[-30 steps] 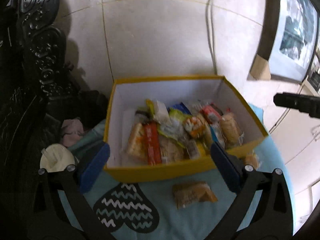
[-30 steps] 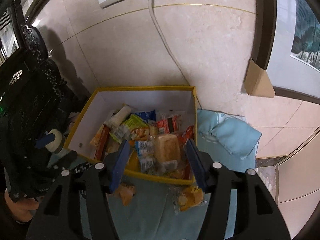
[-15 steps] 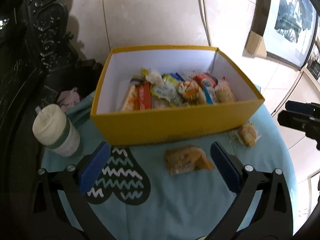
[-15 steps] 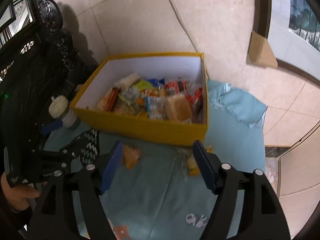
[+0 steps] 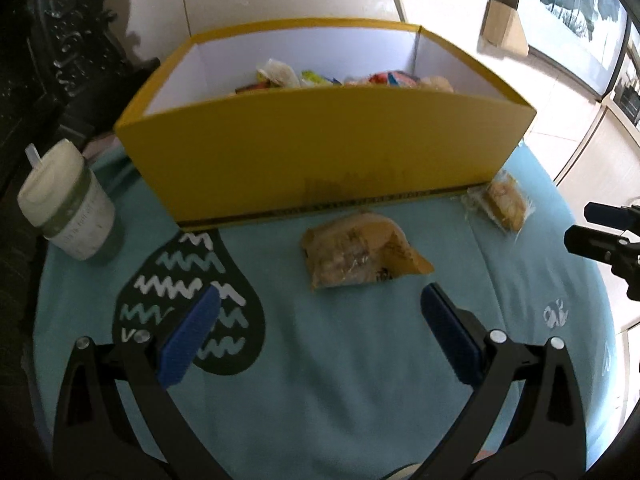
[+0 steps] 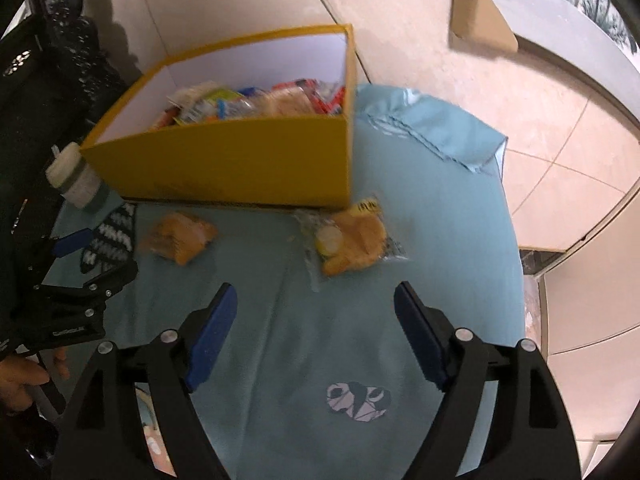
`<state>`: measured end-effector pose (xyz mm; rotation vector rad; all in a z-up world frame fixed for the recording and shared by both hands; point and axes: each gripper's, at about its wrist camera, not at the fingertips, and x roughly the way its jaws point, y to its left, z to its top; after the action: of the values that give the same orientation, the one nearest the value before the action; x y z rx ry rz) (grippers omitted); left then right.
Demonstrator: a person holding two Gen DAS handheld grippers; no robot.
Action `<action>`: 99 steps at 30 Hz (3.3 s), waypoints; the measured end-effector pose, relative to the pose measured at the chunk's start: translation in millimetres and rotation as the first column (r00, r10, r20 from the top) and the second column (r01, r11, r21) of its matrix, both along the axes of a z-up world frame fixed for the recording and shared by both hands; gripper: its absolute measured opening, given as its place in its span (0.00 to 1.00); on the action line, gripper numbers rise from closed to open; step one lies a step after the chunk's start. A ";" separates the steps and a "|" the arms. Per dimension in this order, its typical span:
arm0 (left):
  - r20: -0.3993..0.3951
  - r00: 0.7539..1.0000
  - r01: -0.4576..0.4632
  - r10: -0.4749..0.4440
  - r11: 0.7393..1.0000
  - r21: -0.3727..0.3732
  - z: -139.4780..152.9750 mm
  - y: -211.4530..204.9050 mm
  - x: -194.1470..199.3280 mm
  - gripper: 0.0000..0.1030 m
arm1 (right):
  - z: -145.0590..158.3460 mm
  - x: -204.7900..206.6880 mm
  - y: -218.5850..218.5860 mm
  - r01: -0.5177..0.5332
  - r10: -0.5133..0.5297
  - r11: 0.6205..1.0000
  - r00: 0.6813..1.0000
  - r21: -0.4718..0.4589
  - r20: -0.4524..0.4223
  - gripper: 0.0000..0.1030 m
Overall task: Organize snacks
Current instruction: 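Move both open tools back down toward the last two snacks, then grasp the brown paper packet with the left tool while the right grasps the yellow-labeled bun packet, then lift both packets and carry them up over the yellow box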
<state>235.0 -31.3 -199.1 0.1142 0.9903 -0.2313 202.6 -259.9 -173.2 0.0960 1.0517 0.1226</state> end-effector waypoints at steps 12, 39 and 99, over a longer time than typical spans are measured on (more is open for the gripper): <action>-0.026 1.000 -0.009 0.009 1.000 -0.015 -28.6 -4.0 16.1 0.98 | -32.4 16.7 -3.9 0.017 -0.018 1.000 0.999 -0.023 -0.031 0.79; -0.003 1.000 0.023 -0.023 0.998 -0.050 -39.2 -30.5 44.8 0.98 | -47.2 55.7 5.3 0.005 -0.006 0.994 1.000 -0.106 -0.010 0.79; 0.063 0.992 0.107 -0.106 0.994 -0.014 -54.3 -27.5 19.1 0.39 | -71.8 50.6 15.0 -0.064 0.061 0.986 0.998 -0.152 -0.026 0.55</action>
<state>254.1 -58.8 -253.4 0.1579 0.9207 -0.3317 253.2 -244.9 -245.1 -0.0750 1.0822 0.0975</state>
